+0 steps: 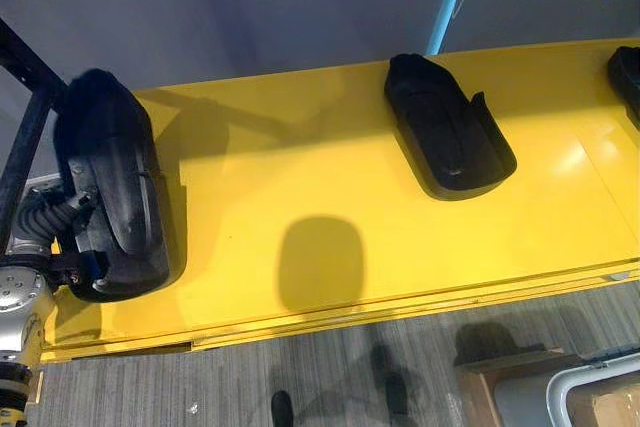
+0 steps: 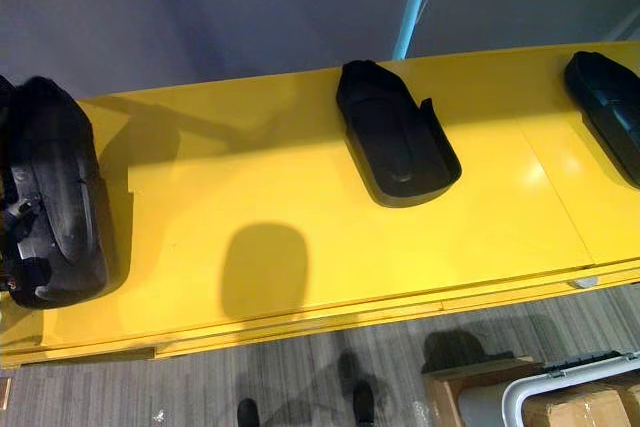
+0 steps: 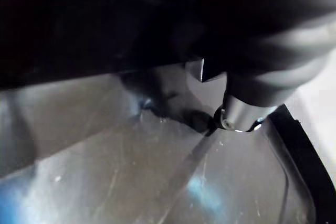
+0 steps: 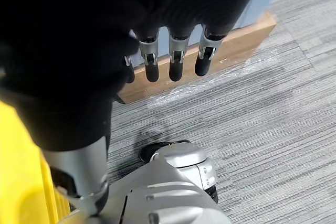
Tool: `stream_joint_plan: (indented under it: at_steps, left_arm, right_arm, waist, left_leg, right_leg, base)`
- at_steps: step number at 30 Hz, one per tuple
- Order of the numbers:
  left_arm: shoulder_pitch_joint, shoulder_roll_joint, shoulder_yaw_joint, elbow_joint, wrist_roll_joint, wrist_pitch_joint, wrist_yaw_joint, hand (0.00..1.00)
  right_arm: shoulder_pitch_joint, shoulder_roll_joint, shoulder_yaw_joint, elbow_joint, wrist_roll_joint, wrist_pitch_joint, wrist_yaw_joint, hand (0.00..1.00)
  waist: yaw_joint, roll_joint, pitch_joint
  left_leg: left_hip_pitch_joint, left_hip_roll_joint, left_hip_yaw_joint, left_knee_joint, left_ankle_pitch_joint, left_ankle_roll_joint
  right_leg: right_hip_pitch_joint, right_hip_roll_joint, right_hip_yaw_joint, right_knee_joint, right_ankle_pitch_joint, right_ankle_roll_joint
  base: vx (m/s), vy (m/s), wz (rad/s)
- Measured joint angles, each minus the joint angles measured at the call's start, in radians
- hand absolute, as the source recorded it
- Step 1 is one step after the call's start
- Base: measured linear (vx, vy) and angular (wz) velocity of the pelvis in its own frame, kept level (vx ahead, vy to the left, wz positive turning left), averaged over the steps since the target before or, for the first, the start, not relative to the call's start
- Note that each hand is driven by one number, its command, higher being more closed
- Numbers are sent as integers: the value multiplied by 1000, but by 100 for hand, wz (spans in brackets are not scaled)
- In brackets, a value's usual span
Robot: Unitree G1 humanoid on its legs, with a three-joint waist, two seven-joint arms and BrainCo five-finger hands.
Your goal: Walk over and take plastic housings, then place them on the shelf
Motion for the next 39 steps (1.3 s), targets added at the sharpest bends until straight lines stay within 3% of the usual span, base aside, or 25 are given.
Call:
stream_joint_plan:
  at_steps: [6,10,15,22,23,39]
  left_arm:
    - [12,1,-70,-2,-49,6,-36,100]
    - [-38,-3,-131,0,-111,3,6,100]
    - [-154,-60,-180,47,-156,-3,59,100]
    - [-284,-90,-215,113,-166,-3,103,100]
    - [-291,-92,-215,116,-166,-2,103,0]
    - [-328,-110,-216,175,-114,29,99,0]
  right_arm:
    - [-3,-20,10,1,0,5,8,0]
    - [-11,-27,21,0,0,11,5,0]
    - [-34,-38,40,6,0,19,-5,0]
    - [-65,-39,40,11,0,23,-7,0]
    - [-69,-39,40,11,0,25,-7,0]
    - [-77,-38,38,16,27,41,-4,0]
  waist:
    - [-5,19,9]
    - [-14,22,11]
    - [-32,25,13]
    - [-52,32,31]
    - [-55,31,32]
    - [-70,36,44]
  left_leg:
    - [11,-2,1,-38,29,2]
    - [11,-6,0,-66,49,5]
    - [13,-8,0,-78,58,3]
    - [28,-11,27,-92,59,2]
    - [28,-11,27,-92,59,2]
    - [75,-12,49,-101,58,2]
  right_leg:
    - [0,1,0,-19,25,0]
    - [-2,1,-1,-34,37,-4]
    - [-5,0,0,-36,41,-2]
    - [-4,1,24,-54,54,3]
    - [-4,1,24,-55,54,2]
    - [32,2,42,-65,56,3]
  base:
    - [-84,2,0]
    - [-45,10,2]
    - [5,7,0]
    - [31,35,-10]
    - [0,0,0]
    - [3,12,-4]
